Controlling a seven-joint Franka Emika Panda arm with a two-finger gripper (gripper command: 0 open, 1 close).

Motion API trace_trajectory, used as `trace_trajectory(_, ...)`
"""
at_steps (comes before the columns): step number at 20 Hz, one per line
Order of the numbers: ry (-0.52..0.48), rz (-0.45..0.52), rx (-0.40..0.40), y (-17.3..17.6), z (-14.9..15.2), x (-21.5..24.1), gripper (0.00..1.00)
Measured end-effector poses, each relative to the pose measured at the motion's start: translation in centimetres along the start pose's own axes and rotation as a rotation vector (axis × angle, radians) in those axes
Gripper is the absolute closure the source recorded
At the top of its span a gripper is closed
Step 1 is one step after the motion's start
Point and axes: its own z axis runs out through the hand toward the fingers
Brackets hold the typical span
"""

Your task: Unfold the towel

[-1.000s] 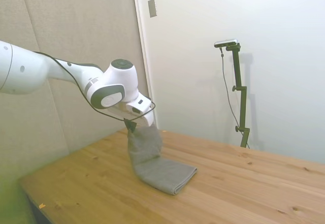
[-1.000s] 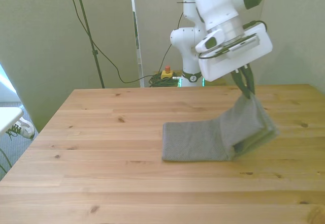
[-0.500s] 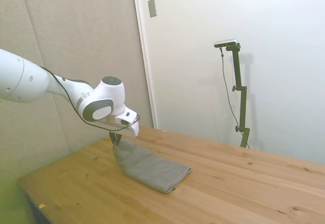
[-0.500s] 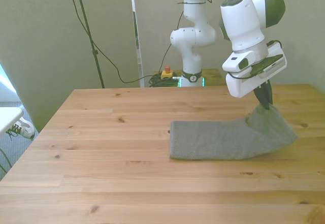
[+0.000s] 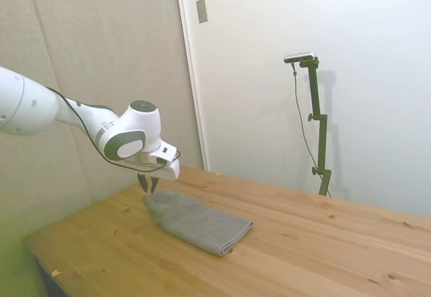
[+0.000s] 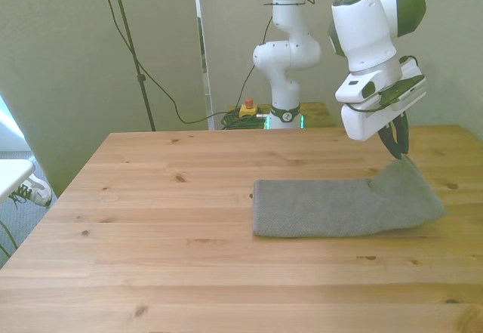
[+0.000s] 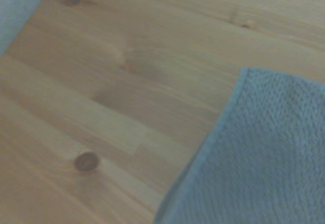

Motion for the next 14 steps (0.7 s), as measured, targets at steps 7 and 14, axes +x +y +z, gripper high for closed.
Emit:
trace_trajectory(7, -0.031, 0.051, -0.122, 0.9, -7.0, -4.8, 0.0)
trace_trajectory(14, 0.136, 0.267, -0.271, 2.8, -7.4, -12.4, 0.0)
